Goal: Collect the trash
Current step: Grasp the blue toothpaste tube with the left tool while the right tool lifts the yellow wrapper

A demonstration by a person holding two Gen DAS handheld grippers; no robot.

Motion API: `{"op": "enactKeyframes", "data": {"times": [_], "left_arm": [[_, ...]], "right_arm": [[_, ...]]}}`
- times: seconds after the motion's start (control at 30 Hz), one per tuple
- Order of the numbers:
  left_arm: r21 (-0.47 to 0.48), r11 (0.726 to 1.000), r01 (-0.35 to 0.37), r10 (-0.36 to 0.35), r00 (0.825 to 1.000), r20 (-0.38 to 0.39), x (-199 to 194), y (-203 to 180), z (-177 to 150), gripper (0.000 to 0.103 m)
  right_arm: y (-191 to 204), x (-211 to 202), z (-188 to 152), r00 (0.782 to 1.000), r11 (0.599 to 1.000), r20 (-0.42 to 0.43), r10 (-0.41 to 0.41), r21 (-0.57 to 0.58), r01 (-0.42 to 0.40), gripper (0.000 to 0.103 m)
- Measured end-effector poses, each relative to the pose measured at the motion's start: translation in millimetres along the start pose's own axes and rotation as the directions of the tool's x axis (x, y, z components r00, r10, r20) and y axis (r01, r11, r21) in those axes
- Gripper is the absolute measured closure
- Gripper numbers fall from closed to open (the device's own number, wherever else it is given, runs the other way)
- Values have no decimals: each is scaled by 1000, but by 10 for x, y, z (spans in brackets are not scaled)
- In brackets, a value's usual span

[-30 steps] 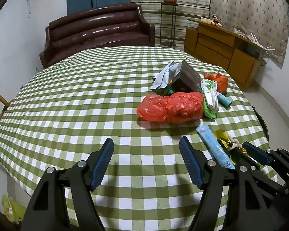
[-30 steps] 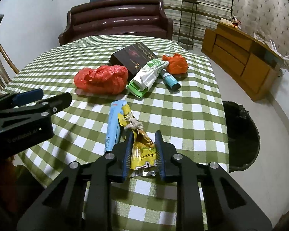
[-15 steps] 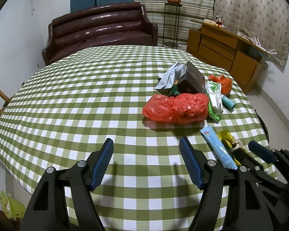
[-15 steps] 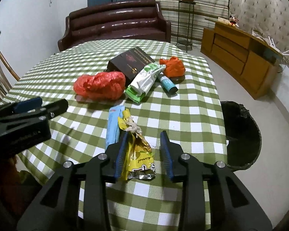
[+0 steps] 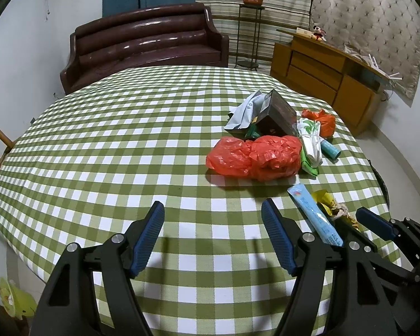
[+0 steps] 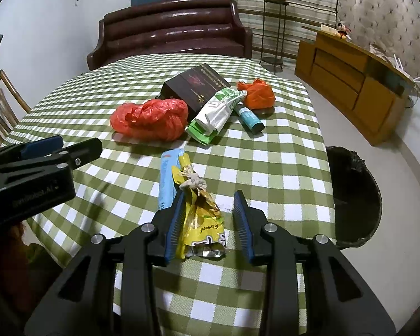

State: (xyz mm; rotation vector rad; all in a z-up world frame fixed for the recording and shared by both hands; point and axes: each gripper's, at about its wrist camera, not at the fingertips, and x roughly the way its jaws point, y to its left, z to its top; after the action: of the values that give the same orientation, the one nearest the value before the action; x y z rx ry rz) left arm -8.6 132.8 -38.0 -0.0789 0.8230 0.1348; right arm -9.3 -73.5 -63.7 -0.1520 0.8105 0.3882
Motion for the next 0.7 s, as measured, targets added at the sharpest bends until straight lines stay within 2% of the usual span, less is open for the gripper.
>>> {"op": "enactKeyframes", "data": {"times": [0.1,0.27,0.33,0.43,0.7], "left_arm": [[2,1000,4,-4,1000,-4,-2,-8,-8,33],[2,1000,5,-5,1000,-5,-2,-16,-12,33],[0,1000,7,-7,1000,-8,-4,-15,-15,33],[-1,1000,14,-14,1000,-12,-2,-35,-15,33],[-1,999,45,-45,999,-24,-2,-147,-17,33]], "right_arm": [[29,15,-13,1000,1000,-10,17,-8,-17,60],[98,34,-39,1000,999,-11,-3,-47,2,59],[108,36,-44,1000,998,-6,-16,-56,16,63],[82,27,-39,1000,998,-5,-24,-53,24,77],[-60,-128,11,997,998,43,-61,-20,62,79]]}}
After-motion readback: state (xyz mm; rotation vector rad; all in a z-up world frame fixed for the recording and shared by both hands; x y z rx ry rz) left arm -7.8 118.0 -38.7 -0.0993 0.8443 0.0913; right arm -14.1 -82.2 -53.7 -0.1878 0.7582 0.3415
